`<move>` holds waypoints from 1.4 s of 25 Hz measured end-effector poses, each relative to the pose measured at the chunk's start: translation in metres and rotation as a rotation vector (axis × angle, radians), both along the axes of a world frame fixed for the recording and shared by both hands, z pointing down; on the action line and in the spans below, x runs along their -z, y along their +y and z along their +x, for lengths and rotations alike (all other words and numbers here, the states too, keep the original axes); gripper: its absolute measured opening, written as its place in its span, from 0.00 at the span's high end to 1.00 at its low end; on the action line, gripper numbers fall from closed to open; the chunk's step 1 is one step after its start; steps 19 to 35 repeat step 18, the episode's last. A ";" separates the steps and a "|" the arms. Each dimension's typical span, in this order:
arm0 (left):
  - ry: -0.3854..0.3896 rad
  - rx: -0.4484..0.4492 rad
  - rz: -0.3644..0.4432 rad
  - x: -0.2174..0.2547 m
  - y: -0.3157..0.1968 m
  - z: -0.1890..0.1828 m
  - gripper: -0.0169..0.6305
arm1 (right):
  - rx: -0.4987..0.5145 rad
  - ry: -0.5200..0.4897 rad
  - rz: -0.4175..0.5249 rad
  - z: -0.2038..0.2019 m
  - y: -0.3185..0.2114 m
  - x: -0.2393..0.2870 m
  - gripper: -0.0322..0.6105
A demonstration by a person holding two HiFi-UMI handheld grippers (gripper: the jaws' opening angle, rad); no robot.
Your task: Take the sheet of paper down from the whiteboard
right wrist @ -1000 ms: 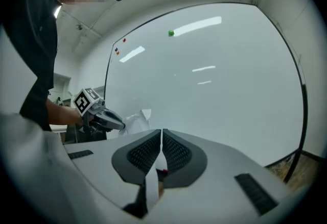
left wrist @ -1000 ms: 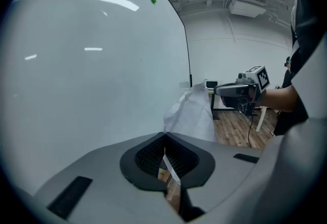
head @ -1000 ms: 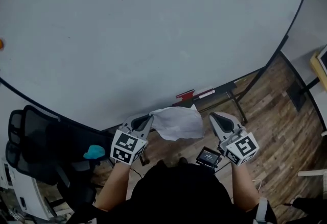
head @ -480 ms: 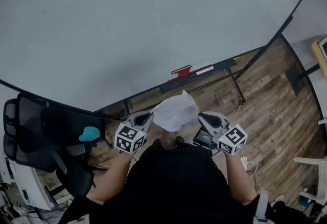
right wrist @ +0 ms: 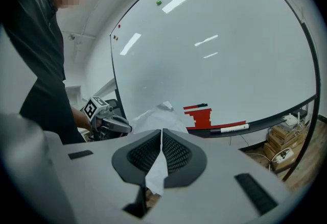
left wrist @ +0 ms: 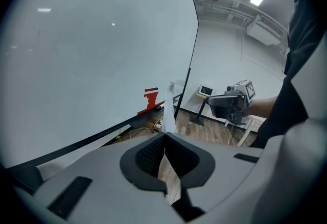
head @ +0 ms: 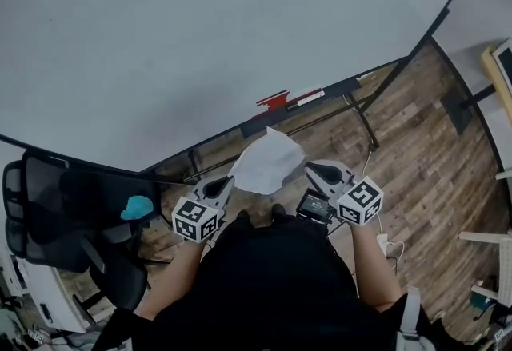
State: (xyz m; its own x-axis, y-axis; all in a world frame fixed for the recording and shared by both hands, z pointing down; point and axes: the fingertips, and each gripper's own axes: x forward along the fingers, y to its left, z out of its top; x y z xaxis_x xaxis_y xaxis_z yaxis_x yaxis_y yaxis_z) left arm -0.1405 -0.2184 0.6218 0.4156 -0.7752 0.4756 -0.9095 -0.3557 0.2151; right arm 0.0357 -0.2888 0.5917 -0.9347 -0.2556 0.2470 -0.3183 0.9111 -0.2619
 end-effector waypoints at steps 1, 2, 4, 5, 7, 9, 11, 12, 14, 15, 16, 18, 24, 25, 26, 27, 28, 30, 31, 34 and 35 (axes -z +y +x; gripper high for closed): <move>0.003 -0.004 0.004 0.001 0.001 0.001 0.95 | 0.003 0.003 -0.001 0.000 0.000 0.000 0.91; 0.006 -0.010 0.005 0.001 0.002 0.003 0.95 | 0.006 0.004 -0.002 0.000 0.000 0.000 0.91; 0.012 -0.026 0.006 0.001 0.004 0.006 0.95 | 0.012 0.005 0.001 -0.001 0.000 0.000 0.91; 0.013 -0.032 0.010 0.001 0.005 0.008 0.95 | 0.014 0.006 0.002 -0.001 0.000 0.000 0.91; 0.005 -0.038 0.033 0.005 0.005 0.010 0.95 | 0.024 0.008 0.001 -0.002 0.001 -0.002 0.91; -0.008 -0.040 0.062 0.012 0.007 0.012 0.95 | 0.042 0.013 -0.005 -0.002 0.004 -0.004 0.91; -0.013 -0.042 0.086 0.020 0.008 0.013 0.95 | 0.053 0.022 -0.014 -0.002 0.007 -0.006 0.91; -0.012 -0.042 0.094 0.022 0.007 0.014 0.95 | 0.054 0.027 -0.018 -0.001 0.008 -0.008 0.91; -0.010 -0.041 0.104 0.026 0.006 0.013 0.95 | 0.056 0.033 -0.020 -0.001 0.007 -0.009 0.91; -0.010 -0.041 0.106 0.026 0.006 0.012 0.95 | 0.058 0.035 -0.019 -0.002 0.007 -0.009 0.91; -0.010 -0.040 0.109 0.027 0.005 0.012 0.95 | 0.061 0.037 -0.018 -0.003 0.007 -0.010 0.91; -0.010 -0.038 0.113 0.028 0.004 0.010 0.95 | 0.070 0.041 -0.016 -0.006 0.007 -0.010 0.91; -0.010 -0.038 0.113 0.028 0.004 0.010 0.95 | 0.070 0.041 -0.016 -0.006 0.007 -0.010 0.91; -0.010 -0.038 0.113 0.028 0.004 0.010 0.95 | 0.070 0.041 -0.016 -0.006 0.007 -0.010 0.91; -0.010 -0.038 0.113 0.028 0.004 0.010 0.95 | 0.070 0.041 -0.016 -0.006 0.007 -0.010 0.91; -0.010 -0.038 0.113 0.028 0.004 0.010 0.95 | 0.070 0.041 -0.016 -0.006 0.007 -0.010 0.91; -0.010 -0.038 0.113 0.028 0.004 0.010 0.95 | 0.070 0.041 -0.016 -0.006 0.007 -0.010 0.91; -0.010 -0.038 0.113 0.028 0.004 0.010 0.95 | 0.070 0.041 -0.016 -0.006 0.007 -0.010 0.91; -0.010 -0.038 0.113 0.028 0.004 0.010 0.95 | 0.070 0.041 -0.016 -0.006 0.007 -0.010 0.91; -0.010 -0.038 0.113 0.028 0.004 0.010 0.95 | 0.070 0.041 -0.016 -0.006 0.007 -0.010 0.91; -0.010 -0.038 0.113 0.028 0.004 0.010 0.95 | 0.070 0.041 -0.016 -0.006 0.007 -0.010 0.91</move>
